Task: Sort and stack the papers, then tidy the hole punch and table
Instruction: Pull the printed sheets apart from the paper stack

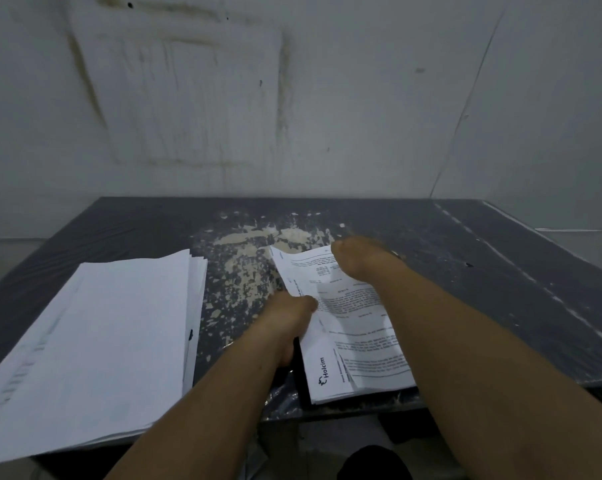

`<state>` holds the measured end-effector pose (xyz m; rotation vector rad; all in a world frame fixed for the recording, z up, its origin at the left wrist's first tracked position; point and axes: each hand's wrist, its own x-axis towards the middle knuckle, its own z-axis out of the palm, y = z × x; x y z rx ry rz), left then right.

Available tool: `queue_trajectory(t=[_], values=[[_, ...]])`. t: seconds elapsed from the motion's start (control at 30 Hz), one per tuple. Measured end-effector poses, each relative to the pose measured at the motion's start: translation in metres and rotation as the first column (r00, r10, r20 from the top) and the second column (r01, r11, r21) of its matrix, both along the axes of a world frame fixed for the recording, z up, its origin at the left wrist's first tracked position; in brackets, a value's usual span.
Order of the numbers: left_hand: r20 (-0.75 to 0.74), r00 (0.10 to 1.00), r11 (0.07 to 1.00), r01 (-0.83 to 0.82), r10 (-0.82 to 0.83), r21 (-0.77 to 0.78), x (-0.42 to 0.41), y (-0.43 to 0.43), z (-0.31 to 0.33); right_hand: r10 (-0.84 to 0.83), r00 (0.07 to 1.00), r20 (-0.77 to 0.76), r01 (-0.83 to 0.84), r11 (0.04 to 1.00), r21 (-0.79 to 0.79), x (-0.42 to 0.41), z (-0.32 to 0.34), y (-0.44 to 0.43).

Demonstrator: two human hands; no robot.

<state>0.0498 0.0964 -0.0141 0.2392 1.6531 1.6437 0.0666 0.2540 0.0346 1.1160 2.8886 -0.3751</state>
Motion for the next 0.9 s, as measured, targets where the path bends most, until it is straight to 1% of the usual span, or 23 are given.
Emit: queue_trajectory(t=[0.03, 0.2, 0.37, 0.43, 0.53, 0.63, 0.77, 0.83, 0.9], values=[[-0.003, 1.000, 1.000, 0.000, 0.000, 0.006, -0.001, 0.001, -0.002, -0.020, 1.000, -0.009, 0.019, 1.000, -0.005, 0.000, -0.002, 0.001], [-0.015, 1.000, 1.000, 0.000, 0.000, -0.002, -0.002, 0.003, -0.005, -0.066, 0.988, 0.141, 0.061, 0.997, 0.041, -0.002, -0.008, 0.005], [-0.032, 0.999, 1.000, 0.006, -0.006, 0.000, -0.002, 0.004, -0.007, -0.138, 0.973, 0.187, 0.112, 0.984, 0.142, -0.003, -0.011, 0.000], [-0.039, 0.999, 1.000, 0.010, -0.011, -0.015, -0.002, 0.004, -0.007, -0.127, 0.969, 0.212, 0.092, 0.981, 0.169, -0.002, -0.013, -0.004], [-0.048, 0.999, 1.000, 0.002, -0.002, -0.008, 0.000, 0.001, -0.002, -0.105, 0.975, 0.194, 0.070, 0.981, 0.180, -0.001, -0.012, -0.007], [-0.040, 0.999, 1.000, 0.003, -0.003, 0.004, 0.001, 0.000, -0.001, -0.080, 0.970, 0.231, 0.036, 0.981, 0.189, 0.001, -0.007, -0.005], [-0.044, 0.999, 1.000, -0.009, 0.009, -0.003, -0.001, 0.001, -0.002, -0.100, 0.968, 0.229, 0.038, 0.965, 0.259, 0.003, -0.025, -0.013], [-0.042, 0.999, 1.000, 0.004, -0.005, -0.020, 0.003, 0.001, -0.006, -0.086, 0.982, 0.171, 0.029, 0.950, 0.310, 0.014, -0.049, -0.021], [-0.062, 0.998, 1.000, -0.011, 0.011, 0.005, -0.001, 0.003, -0.003, -0.059, 0.992, 0.116, 0.017, 0.943, 0.334, 0.008, -0.051, -0.019]])
